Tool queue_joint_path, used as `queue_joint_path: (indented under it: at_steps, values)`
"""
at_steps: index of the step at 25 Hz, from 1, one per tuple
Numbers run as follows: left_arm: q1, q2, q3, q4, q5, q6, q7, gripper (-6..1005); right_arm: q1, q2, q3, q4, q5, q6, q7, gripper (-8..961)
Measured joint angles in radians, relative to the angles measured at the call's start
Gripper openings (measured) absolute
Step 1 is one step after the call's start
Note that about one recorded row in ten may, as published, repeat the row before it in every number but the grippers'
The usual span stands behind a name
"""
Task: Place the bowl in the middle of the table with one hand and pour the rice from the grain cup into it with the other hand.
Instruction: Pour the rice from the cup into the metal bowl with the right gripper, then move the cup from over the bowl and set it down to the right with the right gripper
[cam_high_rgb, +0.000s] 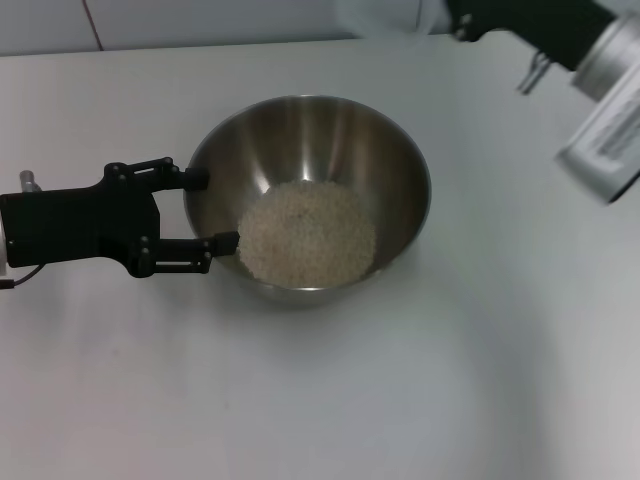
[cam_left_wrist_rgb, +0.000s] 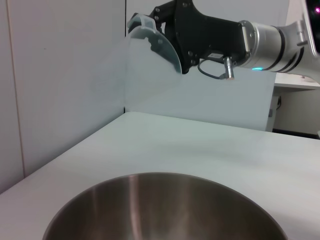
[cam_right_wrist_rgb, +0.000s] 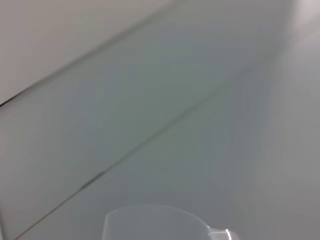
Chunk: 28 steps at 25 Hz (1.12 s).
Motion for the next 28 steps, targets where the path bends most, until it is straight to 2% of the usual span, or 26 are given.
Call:
queue_joint_path:
  at_steps: [8,13,18,22,28]
  values:
    - [-0.002,-0.001,0.004,0.001,0.000,0.004,0.000,859,-0.056,-0.006,0.215,0.074,-0.172,-0.090,0.410,7]
    - [-0.006,-0.001,0.007,-0.005,-0.002,0.023,0.010,860,-0.090,-0.014,0.266,0.145,-0.246,-0.129,0.553,7]
    - [-0.006,-0.001,0.007,-0.005,-0.003,0.040,0.011,860,-0.131,-0.020,0.283,0.206,-0.256,-0.156,0.583,7]
    - [-0.006,-0.001,0.007,-0.006,-0.003,0.050,0.013,860,-0.164,-0.015,0.318,0.238,-0.256,-0.153,0.584,6]
    - [-0.003,-0.001,0.007,-0.007,-0.003,0.052,0.014,860,-0.169,-0.012,0.380,0.311,-0.257,-0.135,0.581,7]
